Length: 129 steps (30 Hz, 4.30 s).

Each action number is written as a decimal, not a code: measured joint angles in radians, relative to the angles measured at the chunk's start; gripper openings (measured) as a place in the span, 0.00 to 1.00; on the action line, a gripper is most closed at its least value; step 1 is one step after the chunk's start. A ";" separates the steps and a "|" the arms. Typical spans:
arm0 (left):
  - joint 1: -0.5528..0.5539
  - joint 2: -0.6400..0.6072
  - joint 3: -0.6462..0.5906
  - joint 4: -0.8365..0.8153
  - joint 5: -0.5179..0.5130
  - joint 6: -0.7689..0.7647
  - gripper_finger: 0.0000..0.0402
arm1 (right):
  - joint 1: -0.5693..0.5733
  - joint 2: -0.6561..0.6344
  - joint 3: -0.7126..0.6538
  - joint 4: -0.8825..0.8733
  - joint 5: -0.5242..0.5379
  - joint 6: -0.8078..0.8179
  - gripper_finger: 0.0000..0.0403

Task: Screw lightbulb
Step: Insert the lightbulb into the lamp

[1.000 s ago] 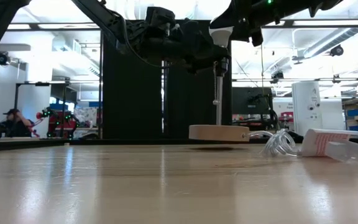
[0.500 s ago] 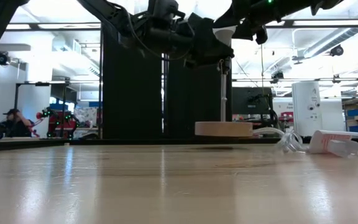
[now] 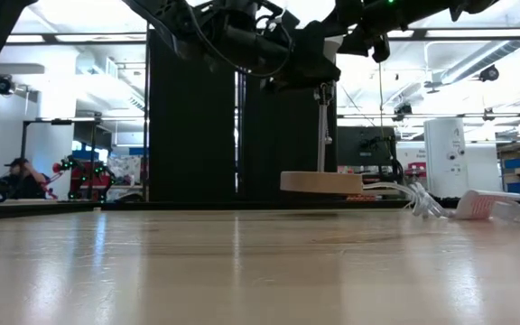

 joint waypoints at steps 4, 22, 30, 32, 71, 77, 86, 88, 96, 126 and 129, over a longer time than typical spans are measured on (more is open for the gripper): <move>-0.016 0.000 0.000 0.000 -0.067 -0.012 0.62 | 0.000 0.001 0.000 0.002 -0.002 0.001 0.62; -0.017 -0.005 -0.001 0.051 -0.064 0.014 0.68 | 0.000 0.003 -0.006 -0.021 -0.001 0.019 0.61; -0.016 -0.001 -0.006 0.078 -0.036 0.038 0.68 | 0.001 0.002 -0.005 -0.047 -0.011 0.037 0.62; -0.016 -0.002 -0.007 0.077 -0.035 0.041 0.69 | 0.002 0.002 -0.006 -0.043 -0.011 0.033 0.62; -0.017 -0.098 -0.015 -0.186 0.040 0.055 0.76 | 0.001 -0.072 0.017 -0.041 -0.011 0.061 0.62; -0.019 -0.176 -0.028 -0.350 0.039 0.020 0.76 | 0.000 -0.123 0.018 -0.049 -0.010 0.096 0.61; -0.038 -0.405 -0.138 -0.545 0.040 -0.165 0.76 | 0.001 -0.138 0.018 -0.107 -0.003 0.185 0.62; -0.038 -0.468 -0.176 -0.585 0.040 -0.197 0.76 | 0.001 -0.135 0.018 -0.111 -0.003 0.187 0.61; -0.038 -0.667 -0.271 -0.697 0.064 -0.292 0.76 | 0.001 -0.135 0.019 -0.116 -0.002 0.188 0.61; -0.036 -0.751 -0.275 -0.714 0.083 -0.303 0.76 | 0.001 -0.122 0.019 -0.138 -0.003 0.231 0.62; -0.036 -0.749 -0.275 -0.713 0.080 -0.307 0.76 | 0.001 -0.122 0.019 -0.143 -0.014 0.230 0.61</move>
